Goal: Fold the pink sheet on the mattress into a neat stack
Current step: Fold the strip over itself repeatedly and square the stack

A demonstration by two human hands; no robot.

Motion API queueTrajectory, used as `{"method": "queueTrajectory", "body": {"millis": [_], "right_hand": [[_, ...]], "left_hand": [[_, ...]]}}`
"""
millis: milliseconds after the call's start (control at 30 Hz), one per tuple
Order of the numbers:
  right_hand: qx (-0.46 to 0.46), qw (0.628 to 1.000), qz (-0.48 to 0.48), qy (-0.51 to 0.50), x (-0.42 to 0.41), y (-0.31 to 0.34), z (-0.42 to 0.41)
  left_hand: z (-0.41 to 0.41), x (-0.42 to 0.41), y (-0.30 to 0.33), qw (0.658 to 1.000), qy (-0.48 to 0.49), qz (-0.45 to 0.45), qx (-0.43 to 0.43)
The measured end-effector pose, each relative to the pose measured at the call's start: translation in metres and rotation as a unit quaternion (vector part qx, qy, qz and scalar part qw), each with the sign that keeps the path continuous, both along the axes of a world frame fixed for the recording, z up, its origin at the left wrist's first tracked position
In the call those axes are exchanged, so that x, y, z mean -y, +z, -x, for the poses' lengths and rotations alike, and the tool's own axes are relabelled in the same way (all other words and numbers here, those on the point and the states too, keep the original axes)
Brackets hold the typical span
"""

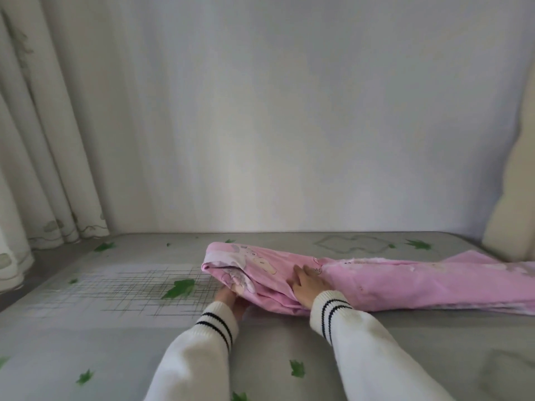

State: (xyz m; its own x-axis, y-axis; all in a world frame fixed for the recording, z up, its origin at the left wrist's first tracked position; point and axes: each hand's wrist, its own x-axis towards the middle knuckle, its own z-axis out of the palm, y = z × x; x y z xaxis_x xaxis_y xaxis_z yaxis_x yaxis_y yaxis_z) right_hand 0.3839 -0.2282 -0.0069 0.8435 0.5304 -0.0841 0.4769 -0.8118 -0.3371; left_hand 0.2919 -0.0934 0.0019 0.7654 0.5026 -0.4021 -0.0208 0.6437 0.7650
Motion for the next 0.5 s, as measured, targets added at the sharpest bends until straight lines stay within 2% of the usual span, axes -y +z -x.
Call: {"method": "queueTrajectory", "body": {"millis": [100, 200, 333, 500], "right_hand": [[-0.02, 1.0, -0.017, -0.001, 0.0, 0.002, -0.004], [-0.033, 0.999, -0.022, -0.003, -0.001, 0.003, -0.005], [-0.058, 0.998, -0.034, -0.007, -0.005, 0.001, -0.003], [-0.096, 0.994, -0.057, -0.013, -0.019, 0.003, 0.004]], "left_hand": [[-0.007, 0.021, 0.001, 0.995, -0.059, 0.046, 0.062], [-0.015, 0.038, 0.005, 0.991, -0.077, 0.08, 0.07], [-0.032, 0.037, 0.0, 0.996, -0.059, 0.057, 0.02], [-0.022, 0.038, 0.013, 0.993, -0.048, 0.081, 0.076]]}}
